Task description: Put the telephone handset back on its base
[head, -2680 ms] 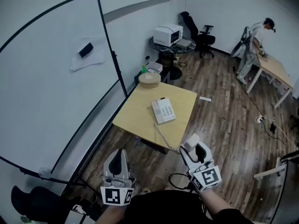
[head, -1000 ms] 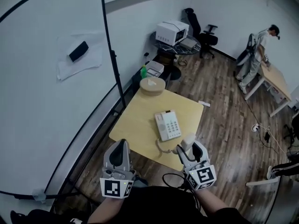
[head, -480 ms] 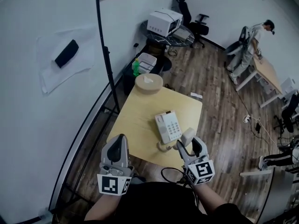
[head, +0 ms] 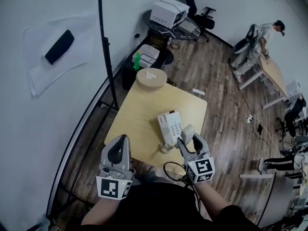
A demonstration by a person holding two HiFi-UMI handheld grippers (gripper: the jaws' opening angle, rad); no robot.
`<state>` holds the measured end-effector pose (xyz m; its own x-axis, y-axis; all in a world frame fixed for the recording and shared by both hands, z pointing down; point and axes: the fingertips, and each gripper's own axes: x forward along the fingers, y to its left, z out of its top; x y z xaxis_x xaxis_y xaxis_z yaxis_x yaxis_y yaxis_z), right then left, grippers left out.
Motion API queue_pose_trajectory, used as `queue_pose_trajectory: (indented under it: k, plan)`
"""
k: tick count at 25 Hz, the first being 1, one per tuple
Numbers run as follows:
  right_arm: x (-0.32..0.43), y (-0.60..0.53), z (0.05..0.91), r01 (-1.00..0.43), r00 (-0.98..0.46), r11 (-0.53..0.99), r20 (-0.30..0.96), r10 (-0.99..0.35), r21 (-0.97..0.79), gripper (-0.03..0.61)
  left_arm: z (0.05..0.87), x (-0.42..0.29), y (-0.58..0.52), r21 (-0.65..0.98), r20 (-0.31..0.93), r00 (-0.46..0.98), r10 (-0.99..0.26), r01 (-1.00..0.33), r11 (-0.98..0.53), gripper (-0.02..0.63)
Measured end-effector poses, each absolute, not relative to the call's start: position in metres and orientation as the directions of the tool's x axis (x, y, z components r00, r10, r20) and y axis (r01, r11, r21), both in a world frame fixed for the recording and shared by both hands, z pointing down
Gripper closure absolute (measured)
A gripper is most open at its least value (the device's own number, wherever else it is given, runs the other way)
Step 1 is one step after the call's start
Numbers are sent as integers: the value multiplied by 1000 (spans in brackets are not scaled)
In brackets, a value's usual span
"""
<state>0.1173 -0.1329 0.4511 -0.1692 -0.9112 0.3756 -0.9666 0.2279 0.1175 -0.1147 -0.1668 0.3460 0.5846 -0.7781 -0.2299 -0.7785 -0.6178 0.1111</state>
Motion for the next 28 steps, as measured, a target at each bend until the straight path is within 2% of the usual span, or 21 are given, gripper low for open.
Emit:
queue_pose_trajectory:
  k: [12, 28]
  plan:
    - [144, -191, 526, -949, -230, 306, 502, -834, 74, 347, 372, -92, -160, 116, -158, 522, -838, -833, -540, 614]
    - [157, -246, 677, -953, -206, 302, 718, -665, 7, 347, 426, -88, -163, 143, -57, 492, -869, -857, -495, 614]
